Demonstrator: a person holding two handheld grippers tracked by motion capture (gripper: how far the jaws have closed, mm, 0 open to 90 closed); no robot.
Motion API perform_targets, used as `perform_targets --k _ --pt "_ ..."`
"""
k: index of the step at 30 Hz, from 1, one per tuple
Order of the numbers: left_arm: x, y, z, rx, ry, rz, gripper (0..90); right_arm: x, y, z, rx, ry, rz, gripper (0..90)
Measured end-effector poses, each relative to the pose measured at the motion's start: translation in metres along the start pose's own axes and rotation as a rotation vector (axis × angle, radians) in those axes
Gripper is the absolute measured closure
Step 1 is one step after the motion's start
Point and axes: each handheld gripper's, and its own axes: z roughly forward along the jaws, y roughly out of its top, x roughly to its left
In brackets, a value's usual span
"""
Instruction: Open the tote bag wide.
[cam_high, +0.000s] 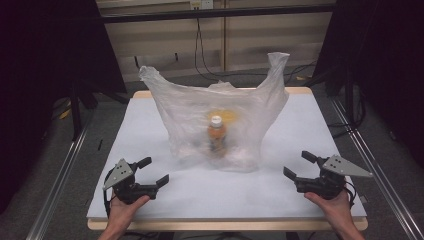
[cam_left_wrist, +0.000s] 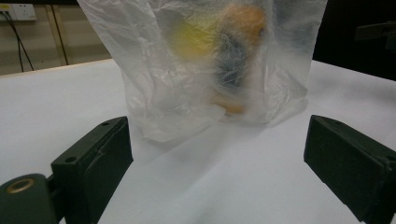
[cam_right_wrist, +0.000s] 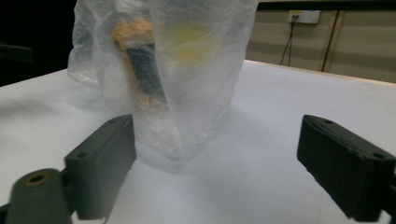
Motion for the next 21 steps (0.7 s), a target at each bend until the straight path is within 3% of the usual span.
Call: perform_targets --k 7,10,11,12,13,14,15,18,21 --pt "-0.002 0.001 0.004 0.028 -0.017 0.011 13.0 -0.004 0.000 0.004 0.026 0.033 0.004 21.5" --pt "-0.002 0.001 0.004 0.038 -0.019 0.028 15.1 -0.005 0.000 0.007 0.026 0.068 0.002 29.8" --pt "-0.003 0.001 0.003 0.035 -0.022 0.015 15.3 -0.005 0.001 0.008 0.029 0.071 0.003 29.8" --pt "-0.002 0.002 0.002 0.043 -0.018 0.035 15.3 -0.005 0.001 0.009 0.036 0.073 -0.004 30.8" --pt "-0.002 0.002 0.002 0.043 -0.018 0.035 16.2 -0.005 0.001 0.009 0.036 0.073 -0.004 30.8" --pt "-0.004 0.001 0.003 0.021 -0.020 0.005 18.7 -0.005 0.001 0.011 0.048 0.100 -0.003 35.5" --pt "-0.002 0.002 0.001 0.043 -0.023 0.044 18.7 -0.005 0.001 0.011 0.048 0.100 -0.003 35.5" --pt "-0.004 0.002 0.004 0.041 -0.036 0.018 25.1 -0.004 0.004 0.013 0.059 0.124 -0.017 41.3" --pt "-0.005 0.002 0.005 0.051 -0.050 0.022 29.2 -0.004 0.006 0.014 0.065 0.133 -0.018 43.8"
